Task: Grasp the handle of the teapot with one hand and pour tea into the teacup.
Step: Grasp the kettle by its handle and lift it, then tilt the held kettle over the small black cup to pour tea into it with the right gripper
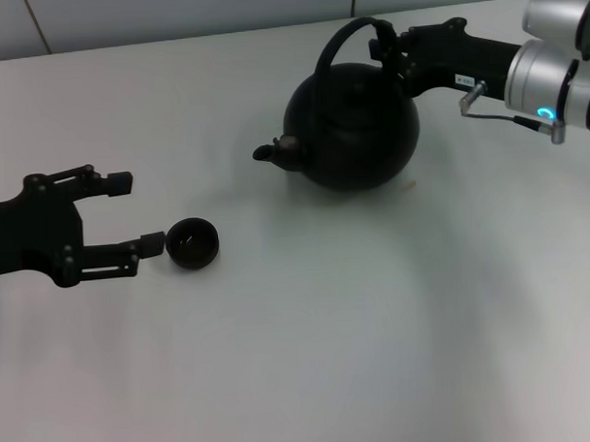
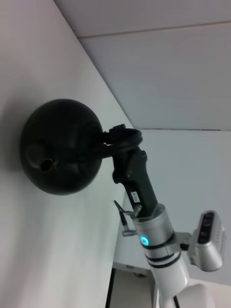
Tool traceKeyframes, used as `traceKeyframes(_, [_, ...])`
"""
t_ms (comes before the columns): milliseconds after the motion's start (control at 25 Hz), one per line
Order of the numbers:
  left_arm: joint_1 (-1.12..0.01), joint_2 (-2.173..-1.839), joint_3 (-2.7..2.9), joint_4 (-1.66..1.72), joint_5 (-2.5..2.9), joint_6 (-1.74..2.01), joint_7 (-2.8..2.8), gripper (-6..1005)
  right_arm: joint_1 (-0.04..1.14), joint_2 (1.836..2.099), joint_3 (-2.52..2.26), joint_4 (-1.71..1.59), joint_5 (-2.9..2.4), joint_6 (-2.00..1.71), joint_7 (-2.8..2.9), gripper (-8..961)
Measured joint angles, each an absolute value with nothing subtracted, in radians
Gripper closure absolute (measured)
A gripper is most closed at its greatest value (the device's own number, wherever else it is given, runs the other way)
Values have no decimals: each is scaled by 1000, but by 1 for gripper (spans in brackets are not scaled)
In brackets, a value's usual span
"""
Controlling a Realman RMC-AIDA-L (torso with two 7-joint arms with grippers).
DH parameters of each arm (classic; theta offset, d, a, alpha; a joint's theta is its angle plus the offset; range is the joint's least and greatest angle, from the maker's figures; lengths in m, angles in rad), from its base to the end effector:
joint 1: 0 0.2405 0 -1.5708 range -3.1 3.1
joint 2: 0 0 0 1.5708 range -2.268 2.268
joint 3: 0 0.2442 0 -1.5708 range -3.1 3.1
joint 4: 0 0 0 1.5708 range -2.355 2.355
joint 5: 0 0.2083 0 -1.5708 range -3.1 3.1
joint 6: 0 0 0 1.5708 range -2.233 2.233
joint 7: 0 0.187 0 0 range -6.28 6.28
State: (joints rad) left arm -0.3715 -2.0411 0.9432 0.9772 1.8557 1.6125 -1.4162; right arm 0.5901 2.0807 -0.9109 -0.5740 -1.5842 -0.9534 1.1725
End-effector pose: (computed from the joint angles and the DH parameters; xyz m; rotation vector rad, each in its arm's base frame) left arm -0.2264 0.3201 0.0015 -2.7978 -0.3394 -0.5722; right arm 0.2373 0.4332 -0.0231 -2.2720 0.5115 0.5617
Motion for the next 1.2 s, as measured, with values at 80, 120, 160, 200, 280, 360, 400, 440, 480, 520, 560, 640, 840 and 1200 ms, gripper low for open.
traceKeyframes(80, [-372,-2041,943,977,1856,1612,-1416,149,596,2080,-919,-580,-1586,-952,1175,879])
traceKeyframes(120, [-371,-2041,916,978,1889,1612,-1417,149,604,2080,-925,-585,-1587,-951,1175,879])
traceKeyframes(160, [-371,-2041,916,978,1889,1612,-1417,149,604,2080,-925,-585,-1587,-951,1175,879])
traceKeyframes(200, [-371,-2042,915,978,1893,1612,-1417,149,606,2080,-928,-587,-1587,-950,1176,879])
traceKeyframes(280, [-371,-2042,914,978,1897,1612,-1417,149,612,2080,-939,-592,-1588,-949,1176,879])
traceKeyframes(360, [-369,-2042,913,978,1899,1612,-1417,149,619,2080,-957,-600,-1588,-940,1177,879])
traceKeyframes(400, [-368,-2043,912,978,1899,1611,-1417,149,622,2080,-987,-614,-1590,-924,1188,879])
traceKeyframes(440, [-368,-2043,912,978,1899,1611,-1417,149,622,2080,-987,-614,-1590,-924,1188,879])
traceKeyframes(480, [-368,-2043,912,978,1899,1611,-1417,149,623,2080,-1003,-621,-1590,-917,1196,879])
traceKeyframes(520, [-368,-2043,910,978,1899,1611,-1417,149,627,2080,-1042,-640,-1590,-901,1214,879])
traceKeyframes(560, [-368,-2043,910,978,1899,1611,-1417,149,627,2080,-1042,-640,-1590,-901,1214,879])
traceKeyframes(640, [-368,-2043,903,977,1899,1611,-1417,149,631,2079,-1075,-658,-1591,-890,1223,879])
traceKeyframes(840, [-365,-2045,900,980,1899,1611,-1414,149,645,2079,-1129,-687,-1591,-882,1228,879])
traceKeyframes(1200, [-358,-2046,900,983,1899,1614,-1410,149,666,2079,-1177,-699,-1619,-860,1229,879])
